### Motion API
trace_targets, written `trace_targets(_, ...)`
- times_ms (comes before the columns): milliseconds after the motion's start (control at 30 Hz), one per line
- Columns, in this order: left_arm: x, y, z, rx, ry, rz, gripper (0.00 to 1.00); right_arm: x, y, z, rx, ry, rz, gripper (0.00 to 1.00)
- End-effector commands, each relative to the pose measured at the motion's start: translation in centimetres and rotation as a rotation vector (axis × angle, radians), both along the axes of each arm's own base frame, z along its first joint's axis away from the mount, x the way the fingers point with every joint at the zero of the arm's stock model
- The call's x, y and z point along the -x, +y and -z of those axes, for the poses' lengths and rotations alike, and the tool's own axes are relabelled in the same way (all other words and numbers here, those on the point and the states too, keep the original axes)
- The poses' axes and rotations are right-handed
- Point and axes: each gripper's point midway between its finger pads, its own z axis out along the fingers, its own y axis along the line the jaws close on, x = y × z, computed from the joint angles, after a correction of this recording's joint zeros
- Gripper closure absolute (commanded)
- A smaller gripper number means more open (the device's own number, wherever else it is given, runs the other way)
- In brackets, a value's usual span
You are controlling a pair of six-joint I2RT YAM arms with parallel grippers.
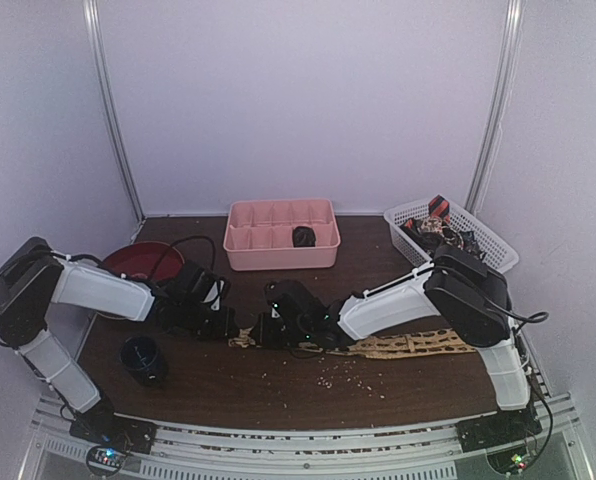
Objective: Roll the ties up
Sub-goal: Roll the tie at the center of the board.
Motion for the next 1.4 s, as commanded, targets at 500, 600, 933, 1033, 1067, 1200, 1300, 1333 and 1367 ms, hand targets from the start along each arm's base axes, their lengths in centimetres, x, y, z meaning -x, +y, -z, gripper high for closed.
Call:
trace_targets(500,0.8,-1.1,-0.7,0.056,-0.005,0.07,1.0,-0.6,-0.9,-2.6,0.02,-0.028,0.032,0.81)
trace_targets(600,0.7,-1.1,-0.6,0.056,-0.005,0.073,1.0,-0.7,-1.1,-2.9,0.022,-0.039,0.042,0.81)
trace_targets(933,0.6,-1.5,-0.9,0.069,-0.014,0.083,1.0,-0.4,0.4,-3.6,-0.035,-0.051,0.005,0.97)
trace_targets(1033,0.6,-1.5,-1.0,0.068,-0.017,0.082,1.0,-0.5,0.4,-2.2,0.014,-0.036,0.003,0.97)
trace_targets(1067,0.5,-1.4,-1.0,0.066,-0.02,0.08,1.0,-0.5,0.2,-1.6,0.032,-0.028,0.007,0.97)
trace_targets(1200,0.2,-1.3,-1.6,0.068,-0.038,0.069,1.0,0.5,-0.7,1.3,0.099,0.023,-0.009,1.0)
trace_targets(1300,-0.2,-1.3,-2.4,0.069,-0.063,0.058,1.0,1.1,-1.0,1.8,0.107,0.029,-0.014,1.0)
trace_targets(1333,-0.3,-1.2,-2.5,0.067,-0.065,0.055,1.0,1.2,-1.0,2.1,0.112,0.031,-0.015,1.0)
trace_targets(1367,-0.3,-1.2,-2.6,0.067,-0.067,0.056,1.0,1.2,-0.9,2.3,0.118,0.034,-0.017,1.0)
